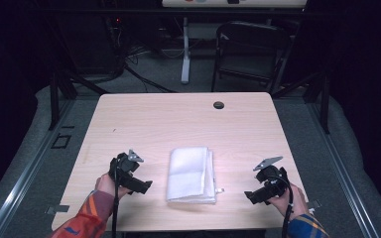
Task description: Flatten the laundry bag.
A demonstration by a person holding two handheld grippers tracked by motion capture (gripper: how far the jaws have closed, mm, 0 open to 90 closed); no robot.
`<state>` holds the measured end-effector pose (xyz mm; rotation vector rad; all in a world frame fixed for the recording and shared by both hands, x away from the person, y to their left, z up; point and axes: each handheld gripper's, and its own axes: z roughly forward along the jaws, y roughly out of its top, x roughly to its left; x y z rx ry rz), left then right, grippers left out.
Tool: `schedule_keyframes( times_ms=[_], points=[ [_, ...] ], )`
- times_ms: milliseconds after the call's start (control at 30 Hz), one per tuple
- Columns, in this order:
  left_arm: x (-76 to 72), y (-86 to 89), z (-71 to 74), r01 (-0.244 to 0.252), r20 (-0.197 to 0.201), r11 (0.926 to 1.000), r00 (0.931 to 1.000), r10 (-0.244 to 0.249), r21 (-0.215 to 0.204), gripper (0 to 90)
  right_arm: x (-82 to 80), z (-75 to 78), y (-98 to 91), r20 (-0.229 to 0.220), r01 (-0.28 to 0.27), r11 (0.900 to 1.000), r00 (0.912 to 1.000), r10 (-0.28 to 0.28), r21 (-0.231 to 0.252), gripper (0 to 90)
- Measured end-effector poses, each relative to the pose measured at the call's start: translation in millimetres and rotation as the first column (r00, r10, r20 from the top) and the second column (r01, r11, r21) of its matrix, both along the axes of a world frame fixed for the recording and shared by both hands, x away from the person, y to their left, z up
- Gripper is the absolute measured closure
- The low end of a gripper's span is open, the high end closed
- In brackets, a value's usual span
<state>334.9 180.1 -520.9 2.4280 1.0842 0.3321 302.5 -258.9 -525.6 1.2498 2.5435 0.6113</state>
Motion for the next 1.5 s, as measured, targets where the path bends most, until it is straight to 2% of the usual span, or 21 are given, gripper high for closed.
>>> schedule_keyframes(
  times_ms=[67, 100, 133, 167, 200, 367, 400, 433, 633, 700, 767, 1000, 1033, 1067, 1100, 1200, 1333, 1400, 1433, 1467, 1500],
  points=[
    [-0.9, 0.1, 0.0, -0.003, -0.004, 1.0, 1.0, 0.003, -0.008, 0.0, 0.5, 0.2, 0.4, -0.01, -0.007, 0.9999, 0.9999, 0.006, -0.009, 0.0],
    [-3.1, 0.2, 1.4, -0.005, -0.002, 0.9999, 1.0, 0.005, -0.012, 0.0, 0.1, -1.5, 2.4, -0.01, -0.009, 0.9999, 0.9999, 0.009, 0.01, 0.0],
    [-4.0, -0.1, 2.6, -0.003, 0.001, 1.0, 1.0, 0.003, -0.009, 0.0, 0.3, -0.4, 2.5, -0.016, -0.019, 0.9998, 0.9997, 0.019, -0.008, 0.0],
    [-5.1, -1.2, 4.1, -0.004, 0.011, 1.0, 0.9999, 0.004, -0.007, 0.0, 0.1, -0.7, 3.9, -0.022, -0.022, 0.9997, 0.9995, 0.023, 0.007, 0.0],
    [-5.5, -1.8, 5.1, -0.001, 0.014, 0.9999, 0.9999, 0.001, -0.012, 0.0, 0.2, -0.3, 4.6, -0.02, -0.028, 0.9996, 0.9994, 0.028, -0.008, 0.0],
    [-10.8, -7.1, 7.1, 0.014, 0.03, 0.9998, 0.9995, -0.013, -0.013, 0.0, 1.3, 0.1, 6.4, -0.015, -0.027, 0.9996, 0.9995, 0.027, 0.001, 0.4],
    [-14.3, -9.7, 7.6, 0.027, 0.027, 0.9996, 0.9993, -0.027, -0.012, 0.0, 2.6, 1.2, 7.0, -0.025, -0.037, 0.9993, 0.999, 0.037, -0.001, 0.4],
    [-16.2, -11.4, 8.1, 0.035, 0.026, 0.9993, 0.9991, -0.035, -0.01, 0.0, 3.0, 0.5, 9.3, -0.019, -0.034, 0.9992, 0.9992, 0.034, 0.023, 0.4],
    [-20.9, -23.3, 11.2, 0.072, 0.041, 0.9973, 0.9965, -0.072, -0.008, 0.0, 2.1, 0.6, 14.5, -0.035, -0.048, 0.9986, 0.9982, 0.049, 0.021, 0.6],
    [-24.6, -32.2, 12.4, 0.099, 0.048, 0.995, 0.994, -0.098, -0.01, 0.0, 3.2, 1.0, 13.2, -0.045, -0.047, 0.9989, 0.9979, 0.047, 0.001, 0.8],
    [-26.4, -38.4, 12.8, 0.125, 0.052, 0.9922, 0.9909, -0.124, -0.004, 0.0, 3.4, -0.7, 14.3, -0.053, -0.041, 0.9991, 0.9977, 0.041, 0.01, 1.0],
    [-27.2, -50.1, 8.6, 0.163, 0.027, 0.9866, 0.9863, -0.163, -0.011, 0.0, 4.9, -1.7, 18.9, -0.065, -0.045, 0.9986, 0.9968, 0.046, 0.029, 1.3],
    [-27.5, -52.1, 8.7, 0.171, 0.026, 0.9852, 0.985, -0.171, -0.015, 0.0, 5.6, -0.6, 19.4, -0.077, -0.056, 0.9983, 0.9954, 0.057, 0.017, 1.4],
    [-29.6, -57.6, 8.5, 0.184, 0.028, 0.9827, 0.9826, -0.184, -0.018, 0.0, 5.2, -1.7, 21.4, -0.078, -0.048, 0.998, 0.9956, 0.051, 0.041, 1.4],
    [-30.5, -60.8, 8.3, 0.195, 0.029, 0.9808, 0.9805, -0.194, -0.014, 0.0, 5.8, -0.6, 21.6, -0.083, -0.064, 0.9977, 0.9944, 0.066, 0.021, 1.7],
    [-32.3, -67.1, 7.3, 0.213, 0.02, 0.977, 0.977, -0.212, -0.013, 0.0, 5.0, -0.9, 24.0, -0.077, -0.066, 0.9977, 0.9948, 0.067, 0.017, 1.8],
    [-34.5, -81.8, 4.4, 0.256, 0.018, 0.9667, 0.9666, -0.256, -0.004, 0.0, 6.0, 0.5, 24.6, -0.087, -0.072, 0.9969, 0.9934, 0.075, 0.03, 2.1],
    [-34.7, -85.2, 3.6, 0.263, 0.014, 0.9647, 0.9647, -0.263, -0.009, 0.0, 6.2, 0.0, 24.3, -0.089, -0.071, 0.9967, 0.9933, 0.075, 0.039, 2.1],
    [-34.5, -90.5, 3.0, 0.281, 0.009, 0.9598, 0.9597, -0.281, 0.004, 0.0, 6.7, -1.4, 24.6, -0.096, -0.066, 0.9967, 0.9929, 0.07, 0.048, 2.3],
    [-34.5, -90.5, 3.0, 0.281, 0.009, 0.9598, 0.9597, -0.281, 0.004, 0.0, 7.0, -1.6, 24.4, -0.096, -0.063, 0.9971, 0.9931, 0.067, 0.043, 2.5],
    [-34.1, -97.4, 1.8, 0.302, -0.002, 0.9532, 0.9532, -0.302, 0.009, 0.0, 7.3, -2.1, 24.2, -0.097, -0.06, 0.9972, 0.9932, 0.064, 0.046, 2.7]
  ],
)
